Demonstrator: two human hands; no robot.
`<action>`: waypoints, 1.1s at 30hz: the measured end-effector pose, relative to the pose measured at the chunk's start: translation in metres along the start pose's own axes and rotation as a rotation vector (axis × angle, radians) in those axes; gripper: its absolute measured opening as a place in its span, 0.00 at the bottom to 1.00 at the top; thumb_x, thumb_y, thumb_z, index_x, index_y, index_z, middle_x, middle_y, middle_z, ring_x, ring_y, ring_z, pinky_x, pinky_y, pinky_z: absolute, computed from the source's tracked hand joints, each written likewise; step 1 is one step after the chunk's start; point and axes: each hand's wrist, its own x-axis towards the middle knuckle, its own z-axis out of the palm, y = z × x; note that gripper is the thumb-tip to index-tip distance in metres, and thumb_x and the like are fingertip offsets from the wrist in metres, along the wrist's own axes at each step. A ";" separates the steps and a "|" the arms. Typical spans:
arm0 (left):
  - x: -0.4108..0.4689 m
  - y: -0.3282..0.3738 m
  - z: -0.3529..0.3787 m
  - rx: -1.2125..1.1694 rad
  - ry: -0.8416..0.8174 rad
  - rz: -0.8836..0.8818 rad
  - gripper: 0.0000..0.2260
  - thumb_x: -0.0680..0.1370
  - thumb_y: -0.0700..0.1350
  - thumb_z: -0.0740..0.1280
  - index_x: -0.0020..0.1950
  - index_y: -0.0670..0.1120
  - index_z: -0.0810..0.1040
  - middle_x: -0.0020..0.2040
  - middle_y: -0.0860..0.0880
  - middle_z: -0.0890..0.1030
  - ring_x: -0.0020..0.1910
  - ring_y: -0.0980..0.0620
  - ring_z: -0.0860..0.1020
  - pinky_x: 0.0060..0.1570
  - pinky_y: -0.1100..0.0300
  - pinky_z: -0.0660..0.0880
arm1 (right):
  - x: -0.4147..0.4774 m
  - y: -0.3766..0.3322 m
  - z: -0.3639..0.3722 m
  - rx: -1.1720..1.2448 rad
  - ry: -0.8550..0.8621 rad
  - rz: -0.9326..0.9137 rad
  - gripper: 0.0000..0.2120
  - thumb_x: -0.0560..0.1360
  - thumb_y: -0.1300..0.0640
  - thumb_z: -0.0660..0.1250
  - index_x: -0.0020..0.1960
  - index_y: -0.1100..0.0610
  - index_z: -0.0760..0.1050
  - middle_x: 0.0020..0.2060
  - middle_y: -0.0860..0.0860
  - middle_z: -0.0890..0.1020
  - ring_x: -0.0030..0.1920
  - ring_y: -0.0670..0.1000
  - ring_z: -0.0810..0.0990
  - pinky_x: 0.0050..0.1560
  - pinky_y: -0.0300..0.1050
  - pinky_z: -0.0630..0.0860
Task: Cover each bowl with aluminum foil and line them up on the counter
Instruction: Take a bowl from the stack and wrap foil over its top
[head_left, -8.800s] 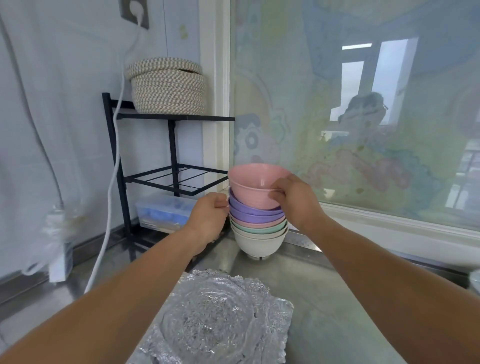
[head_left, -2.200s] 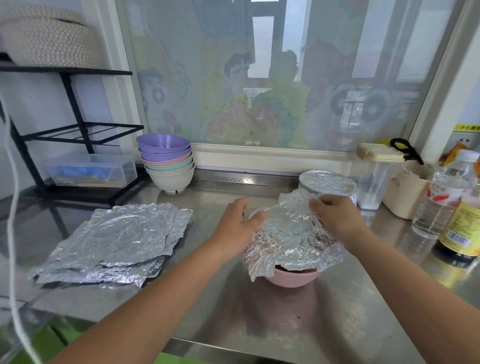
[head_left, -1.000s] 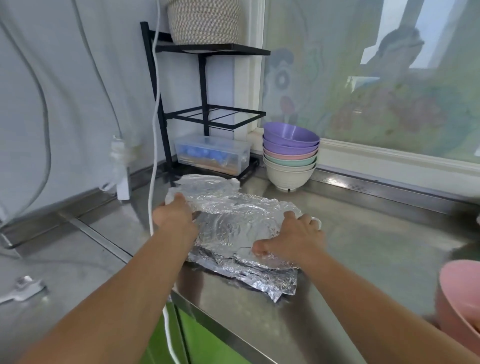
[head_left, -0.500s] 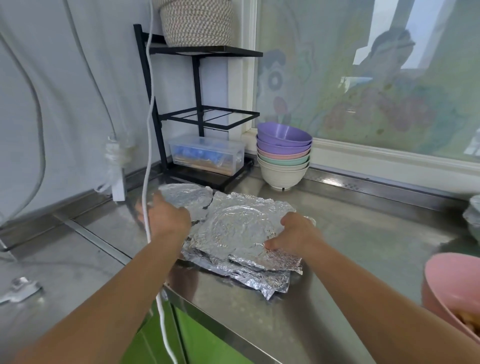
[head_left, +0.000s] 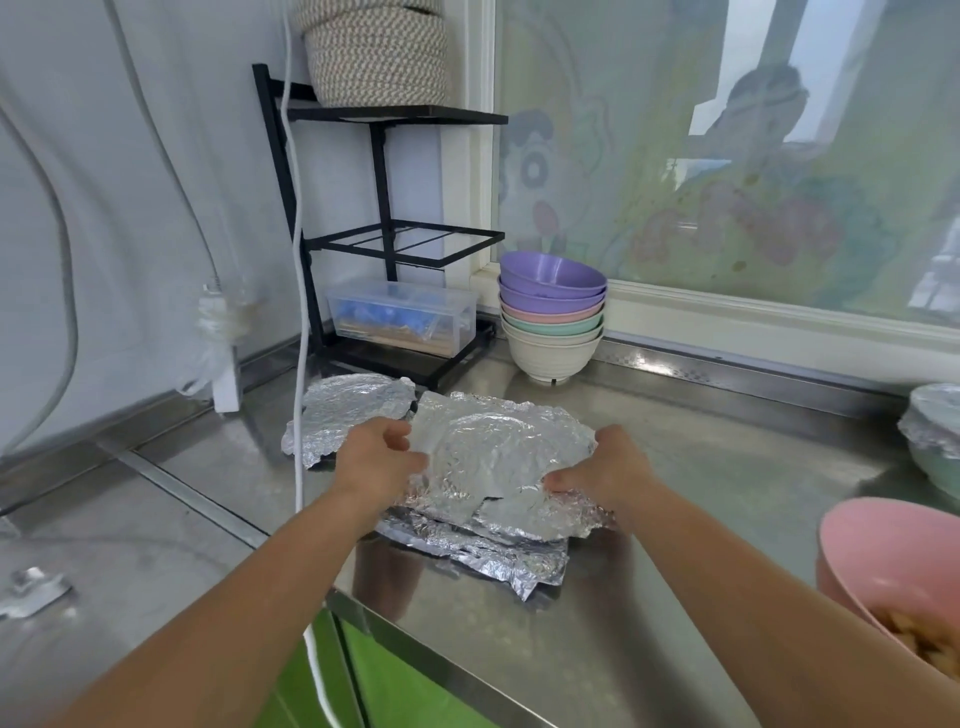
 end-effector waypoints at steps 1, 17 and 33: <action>0.001 0.004 -0.002 -0.131 -0.007 -0.050 0.20 0.70 0.33 0.75 0.60 0.41 0.77 0.48 0.46 0.81 0.43 0.48 0.79 0.41 0.57 0.75 | 0.001 0.002 -0.002 0.080 0.014 0.012 0.44 0.56 0.51 0.84 0.65 0.60 0.67 0.60 0.56 0.76 0.59 0.57 0.76 0.55 0.48 0.75; -0.042 0.067 0.044 -0.378 -0.265 -0.283 0.15 0.70 0.45 0.76 0.53 0.39 0.82 0.47 0.42 0.82 0.46 0.42 0.80 0.46 0.50 0.78 | -0.044 0.031 -0.105 0.776 -0.067 -0.023 0.16 0.69 0.62 0.77 0.52 0.68 0.79 0.46 0.63 0.84 0.43 0.61 0.81 0.51 0.57 0.80; -0.106 0.123 0.011 -0.456 -0.291 -0.095 0.06 0.80 0.42 0.65 0.54 0.43 0.80 0.36 0.50 0.83 0.29 0.53 0.79 0.29 0.63 0.74 | -0.083 0.044 -0.097 0.925 -0.388 0.083 0.16 0.74 0.49 0.72 0.57 0.57 0.79 0.51 0.59 0.85 0.45 0.57 0.85 0.43 0.49 0.81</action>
